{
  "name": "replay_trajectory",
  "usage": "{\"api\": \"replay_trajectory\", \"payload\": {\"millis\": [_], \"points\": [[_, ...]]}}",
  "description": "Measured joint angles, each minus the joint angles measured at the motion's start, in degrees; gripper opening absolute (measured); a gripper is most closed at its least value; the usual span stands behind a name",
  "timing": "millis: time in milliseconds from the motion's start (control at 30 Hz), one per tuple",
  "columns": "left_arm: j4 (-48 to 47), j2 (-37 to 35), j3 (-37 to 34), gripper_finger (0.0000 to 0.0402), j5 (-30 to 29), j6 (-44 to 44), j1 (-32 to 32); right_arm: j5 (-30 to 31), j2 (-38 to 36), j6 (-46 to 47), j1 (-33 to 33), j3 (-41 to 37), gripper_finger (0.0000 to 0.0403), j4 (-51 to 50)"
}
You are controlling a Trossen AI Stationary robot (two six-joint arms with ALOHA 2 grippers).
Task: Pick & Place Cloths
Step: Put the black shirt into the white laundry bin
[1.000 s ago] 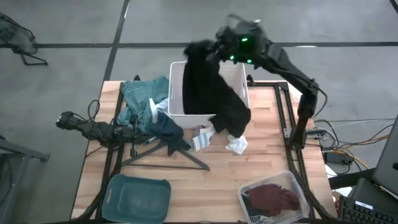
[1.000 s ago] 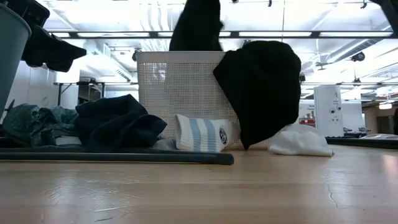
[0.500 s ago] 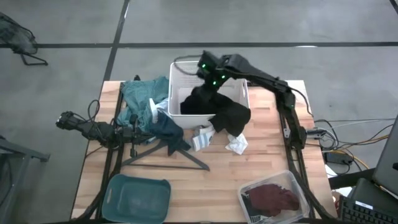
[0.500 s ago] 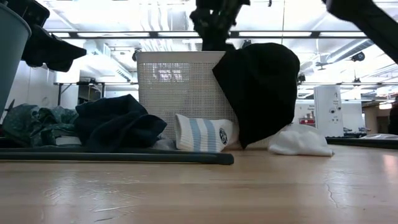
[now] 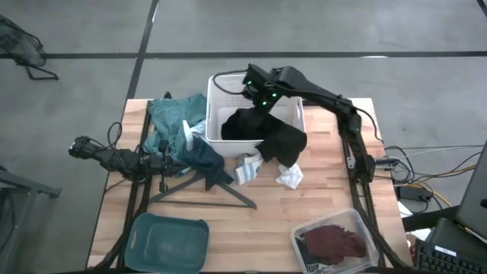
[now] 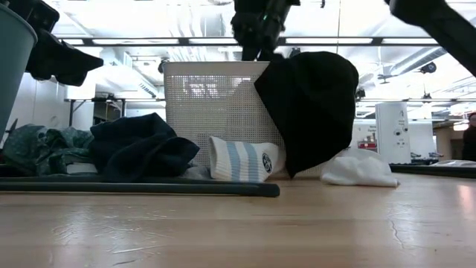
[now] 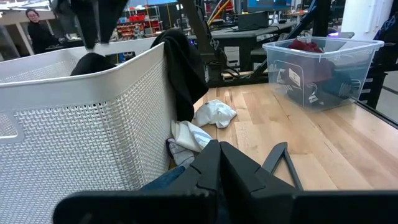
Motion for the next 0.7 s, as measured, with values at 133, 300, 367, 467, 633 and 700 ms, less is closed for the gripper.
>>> {"api": "replay_trajectory", "payload": {"millis": [133,300,367,467,633,700], "points": [[0.0,0.0,0.0,0.0012,0.0,0.0,0.0,2.1,-4.5,-0.5,1.5,0.1,0.0263,0.2],[0.0,0.0,0.0,0.0012,0.0,0.0,0.0,5.2,-9.5,-0.6,5.8,0.0,0.0284,-1.1],[0.0,0.0,0.0,0.0012,0.0,0.0,0.0,8.9,-11.0,-1.5,8.9,0.0,0.0288,-2.8],[0.0,0.0,0.0,0.0012,0.0,0.0,0.0,16.5,-12.2,-2.4,14.7,-0.1,0.0292,-6.2],[0.0,0.0,0.0,0.0012,0.0,0.0,0.0,32.6,-11.9,-2.2,25.2,-0.5,0.0293,-10.9],[0.0,0.0,0.0,0.0012,0.0,0.0,0.0,35.3,-11.7,-2.2,28.8,-1.2,0.0288,-10.7]]}}
